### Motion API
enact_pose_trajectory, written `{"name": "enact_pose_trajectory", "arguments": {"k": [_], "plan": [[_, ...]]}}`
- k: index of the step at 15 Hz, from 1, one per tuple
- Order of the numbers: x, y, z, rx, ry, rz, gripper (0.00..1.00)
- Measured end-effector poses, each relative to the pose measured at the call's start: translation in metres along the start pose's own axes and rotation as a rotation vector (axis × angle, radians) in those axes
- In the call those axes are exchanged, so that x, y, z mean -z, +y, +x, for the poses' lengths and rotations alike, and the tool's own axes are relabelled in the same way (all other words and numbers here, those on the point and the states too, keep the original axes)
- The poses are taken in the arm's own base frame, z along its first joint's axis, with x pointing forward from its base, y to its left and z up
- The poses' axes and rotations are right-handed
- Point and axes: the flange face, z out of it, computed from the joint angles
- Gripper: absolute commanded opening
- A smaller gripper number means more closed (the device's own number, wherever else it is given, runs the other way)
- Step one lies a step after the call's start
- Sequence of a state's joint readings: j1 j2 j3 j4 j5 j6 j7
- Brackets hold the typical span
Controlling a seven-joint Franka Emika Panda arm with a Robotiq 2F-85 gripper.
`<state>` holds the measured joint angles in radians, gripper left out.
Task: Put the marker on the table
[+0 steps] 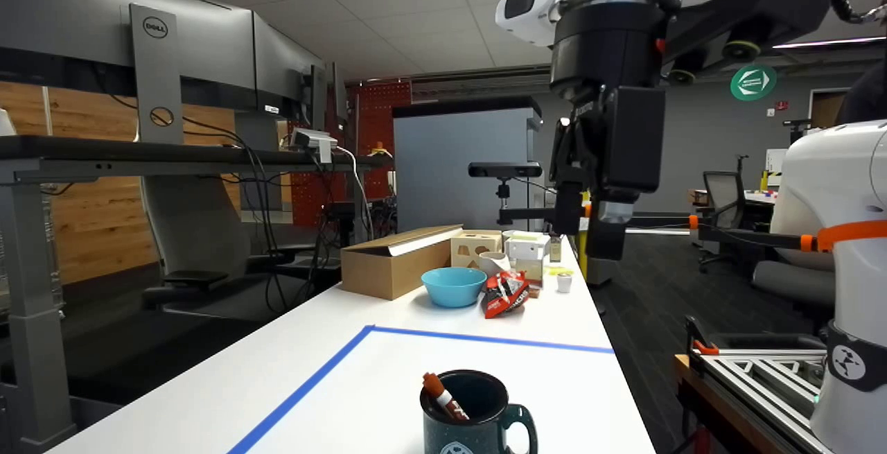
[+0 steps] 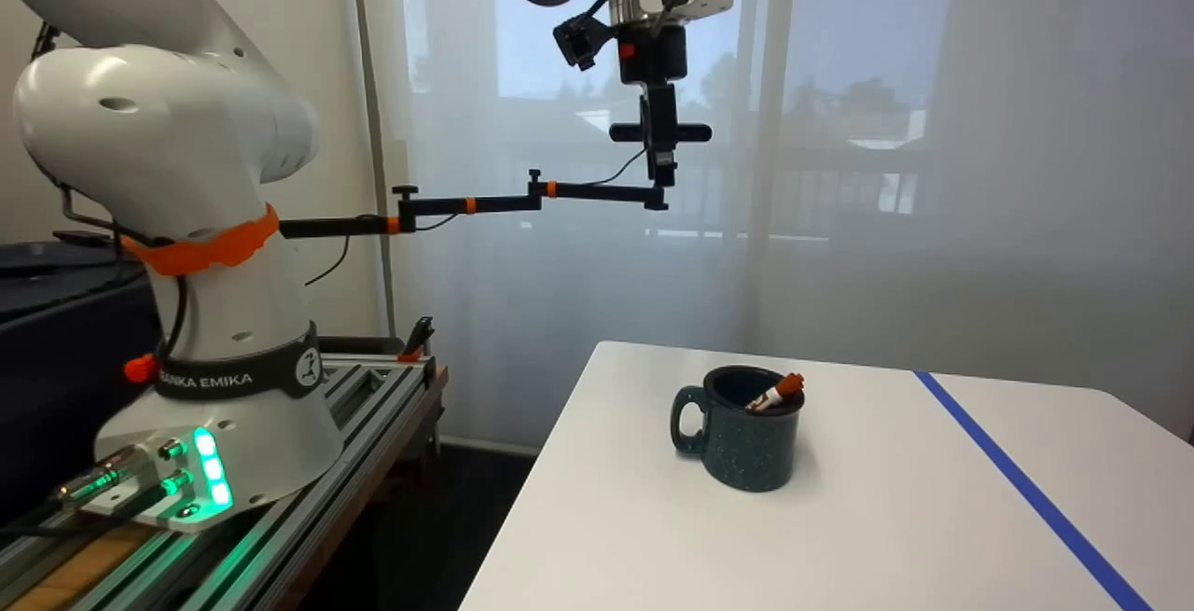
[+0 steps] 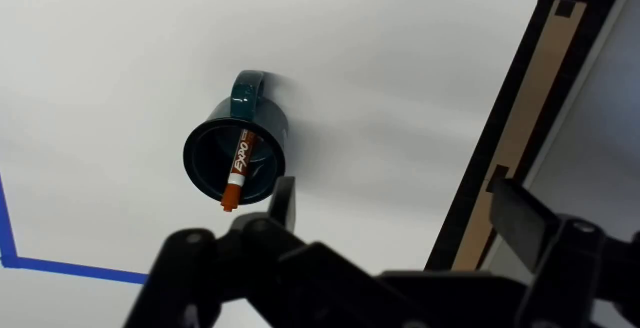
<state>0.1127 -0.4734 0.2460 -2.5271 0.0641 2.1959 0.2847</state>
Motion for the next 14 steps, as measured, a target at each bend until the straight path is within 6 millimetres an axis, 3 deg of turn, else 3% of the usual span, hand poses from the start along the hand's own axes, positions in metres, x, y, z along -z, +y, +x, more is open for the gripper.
{"name": "enact_pose_trajectory", "arguments": {"k": [7,14], "plan": [[-0.018,0.009,0.004,-0.004,-0.006,-0.016,1.00],[-0.051,0.043,0.034,-0.017,0.090,-0.077,1.00]]}}
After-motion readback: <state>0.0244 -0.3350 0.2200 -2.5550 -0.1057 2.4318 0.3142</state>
